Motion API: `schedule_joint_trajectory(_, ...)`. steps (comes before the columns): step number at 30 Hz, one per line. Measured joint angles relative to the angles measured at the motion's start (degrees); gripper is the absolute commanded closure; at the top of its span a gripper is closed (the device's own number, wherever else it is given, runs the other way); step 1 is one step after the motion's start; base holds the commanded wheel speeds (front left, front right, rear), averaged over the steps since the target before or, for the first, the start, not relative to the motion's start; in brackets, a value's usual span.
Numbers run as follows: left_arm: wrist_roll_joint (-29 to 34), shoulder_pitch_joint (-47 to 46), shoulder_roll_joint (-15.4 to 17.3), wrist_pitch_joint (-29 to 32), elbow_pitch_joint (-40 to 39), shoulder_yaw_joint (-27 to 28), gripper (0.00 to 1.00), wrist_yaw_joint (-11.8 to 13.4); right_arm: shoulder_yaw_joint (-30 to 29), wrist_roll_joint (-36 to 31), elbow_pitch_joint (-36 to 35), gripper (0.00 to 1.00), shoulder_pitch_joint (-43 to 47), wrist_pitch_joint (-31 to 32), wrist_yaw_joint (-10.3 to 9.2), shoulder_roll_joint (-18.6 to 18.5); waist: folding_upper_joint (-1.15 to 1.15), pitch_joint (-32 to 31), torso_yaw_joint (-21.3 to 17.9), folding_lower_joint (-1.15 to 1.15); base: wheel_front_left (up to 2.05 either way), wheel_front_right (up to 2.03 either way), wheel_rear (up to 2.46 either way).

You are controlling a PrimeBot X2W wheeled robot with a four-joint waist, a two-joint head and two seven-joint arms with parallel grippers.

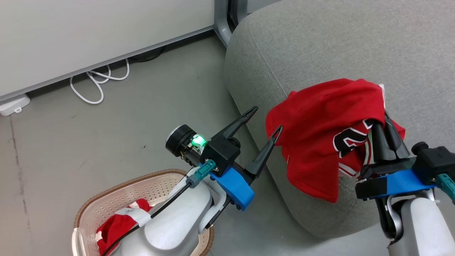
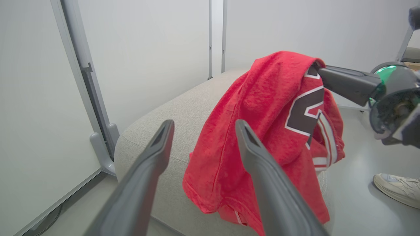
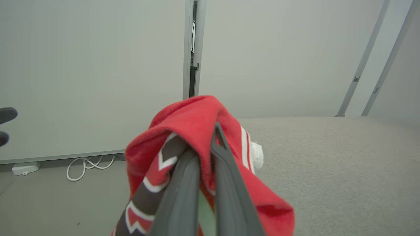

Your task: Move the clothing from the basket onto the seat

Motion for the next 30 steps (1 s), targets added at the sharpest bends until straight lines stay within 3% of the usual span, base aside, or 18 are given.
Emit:
schedule_joint_trajectory(5,0.90,-0.64,-0.18,0.00,-0.24,0.27,0.00,0.04,-1.62,0.57,-0.68,1.00,-1.28,0.00,0.00,-0.10,0.00,1.14,0.49,0.00,0.00,0.00,0.00)
schedule_joint_trajectory(12,2.91,-3.16,0.36,0.00,-0.49,0.38,0.00,0.47,-4.17,0.79,-2.43,1.00,-10.73,0.00,0.00,-2.69,0.00,5.16,1.20,0.00,0.00,0.00,0.00)
schedule_joint_trajectory(26,7.05,-10.12,3.70,1.86,-3.24,0.00,0.00,2.52,-18.02,1.90,-3.49,1.00,-36.14,-0.01,0.01,-14.27,0.00,20.56,2.98,0.01,0.00,0.00,0.00)
schedule_joint_trajectory(30,7.80,-11.24,4.90,2.56,-4.48,0.00,0.00,2.76,-22.10,2.20,0.05,1.00,-39.58,-0.01,0.01,-17.49,0.00,24.83,3.06,0.01,0.00,0.00,0.00)
